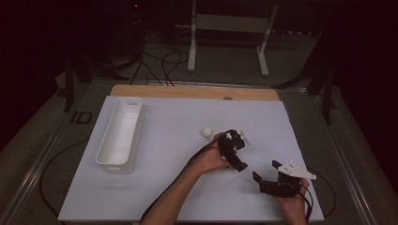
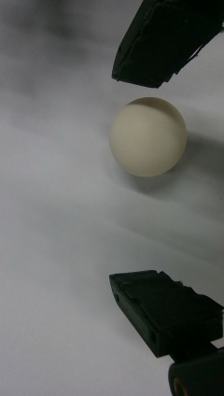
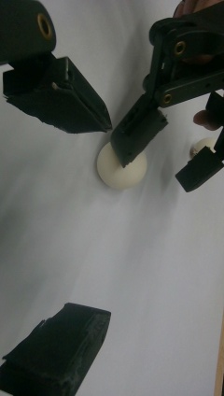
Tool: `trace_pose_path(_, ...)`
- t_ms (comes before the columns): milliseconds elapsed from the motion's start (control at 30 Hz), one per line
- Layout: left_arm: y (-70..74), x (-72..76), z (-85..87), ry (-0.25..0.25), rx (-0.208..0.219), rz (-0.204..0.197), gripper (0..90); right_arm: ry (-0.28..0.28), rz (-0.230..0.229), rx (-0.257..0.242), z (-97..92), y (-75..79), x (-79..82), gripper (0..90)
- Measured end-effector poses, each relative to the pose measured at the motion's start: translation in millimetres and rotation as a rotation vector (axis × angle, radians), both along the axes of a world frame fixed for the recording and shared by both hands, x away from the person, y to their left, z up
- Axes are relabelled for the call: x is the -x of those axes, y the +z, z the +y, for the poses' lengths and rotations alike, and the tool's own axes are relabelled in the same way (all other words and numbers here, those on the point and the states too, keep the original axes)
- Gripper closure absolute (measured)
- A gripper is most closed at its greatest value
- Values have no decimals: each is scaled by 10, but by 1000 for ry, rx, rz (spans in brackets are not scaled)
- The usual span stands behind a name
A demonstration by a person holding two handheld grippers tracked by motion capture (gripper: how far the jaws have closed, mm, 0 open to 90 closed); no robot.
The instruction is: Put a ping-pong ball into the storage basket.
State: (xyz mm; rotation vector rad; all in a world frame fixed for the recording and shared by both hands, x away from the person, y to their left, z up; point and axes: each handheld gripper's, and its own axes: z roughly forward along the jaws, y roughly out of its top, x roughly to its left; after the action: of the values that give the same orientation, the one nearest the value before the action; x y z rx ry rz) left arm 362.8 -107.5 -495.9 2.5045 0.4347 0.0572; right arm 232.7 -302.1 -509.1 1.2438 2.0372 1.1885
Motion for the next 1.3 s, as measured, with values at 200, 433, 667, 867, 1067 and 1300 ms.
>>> trace_pose_path(200,-22,17,-17,-14,-12,11,52,-4,-3,-4,-5,1,0,84)
trace_pose_path(433,-43,38,-22,-25,-33,35,90,-3,-4,-3,-9,2,0,84)
trace_pose_path(667,-41,66,-37,-41,-54,31,165,-3,-4,-3,-11,4,1,84)
trace_pose_path(867,-64,79,-56,-49,-68,19,272,-3,-3,-3,-7,3,1,84)
trace_pose_path(1067,-92,84,-73,-52,-70,26,410,-3,-3,-4,-9,5,3,84)
trace_pose_path(1300,-68,59,-34,-49,-66,20,509,0,-4,-4,-5,6,5,84)
